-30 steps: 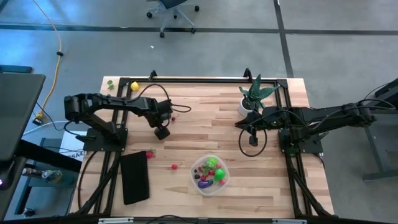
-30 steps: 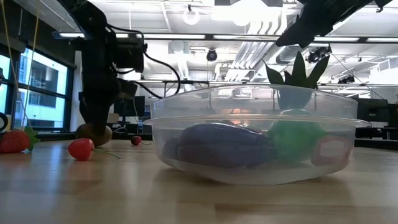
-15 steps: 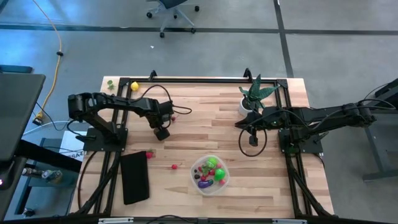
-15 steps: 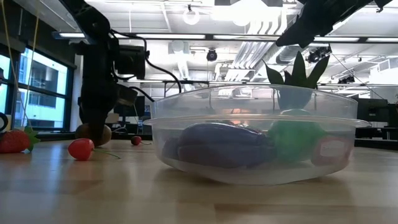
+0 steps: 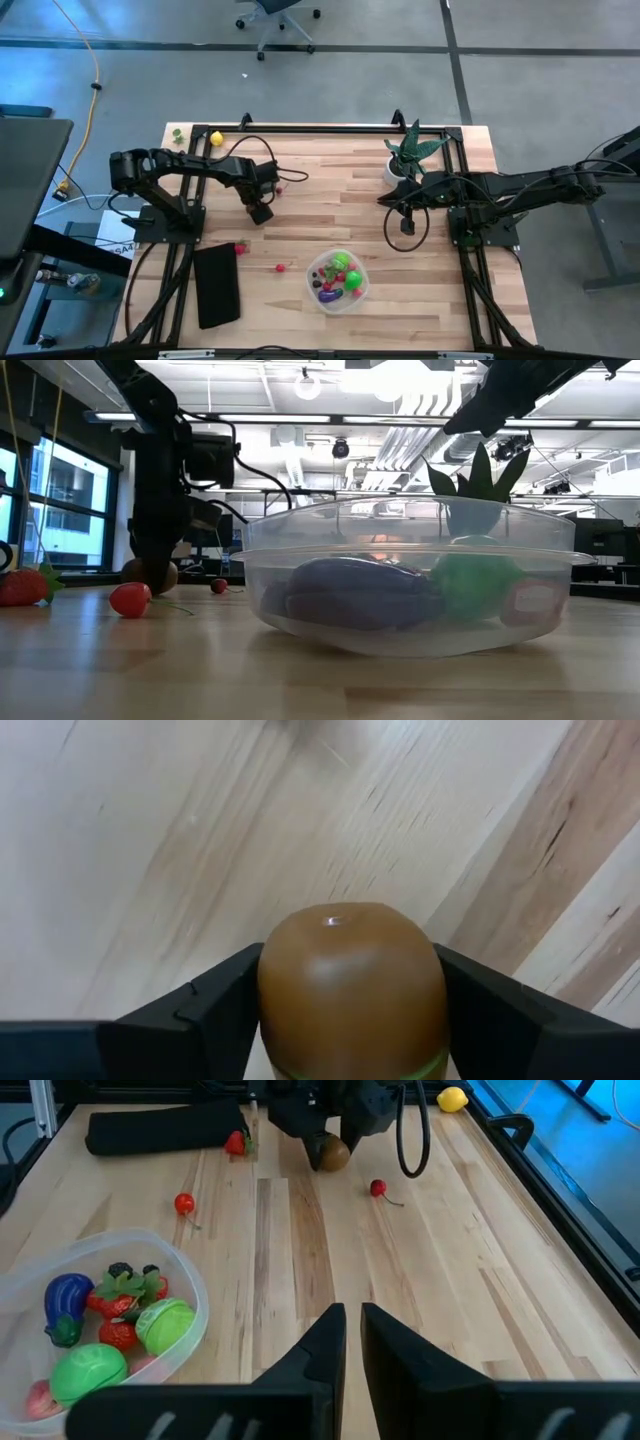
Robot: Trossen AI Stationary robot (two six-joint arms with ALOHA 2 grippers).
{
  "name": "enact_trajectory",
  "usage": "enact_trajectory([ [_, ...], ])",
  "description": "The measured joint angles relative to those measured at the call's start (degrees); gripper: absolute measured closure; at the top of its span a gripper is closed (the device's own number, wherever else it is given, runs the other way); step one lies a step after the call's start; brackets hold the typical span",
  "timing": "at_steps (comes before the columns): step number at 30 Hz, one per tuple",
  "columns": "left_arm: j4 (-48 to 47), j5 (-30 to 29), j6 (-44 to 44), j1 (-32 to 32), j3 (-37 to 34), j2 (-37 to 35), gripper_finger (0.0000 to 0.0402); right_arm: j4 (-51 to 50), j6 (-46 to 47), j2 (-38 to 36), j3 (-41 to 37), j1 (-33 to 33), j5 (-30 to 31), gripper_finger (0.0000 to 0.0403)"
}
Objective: Pick and placing Produce into tupperware
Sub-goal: Put the brown kiwi into the transparent container
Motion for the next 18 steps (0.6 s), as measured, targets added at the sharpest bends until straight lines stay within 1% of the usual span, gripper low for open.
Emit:
enact_trajectory([
  [7,0.26,-0.19,0.52,0.00,0.00,0.00,0.0160,0.01,0.00,0.00,0.00,0.00,0.00,0.0377],
  [18,0.07,-1.27,0.40,-0.03,0.02,0.00,0.0162,0.00,0.00,0.00,0.00,0.00,0.00,0.0377],
])
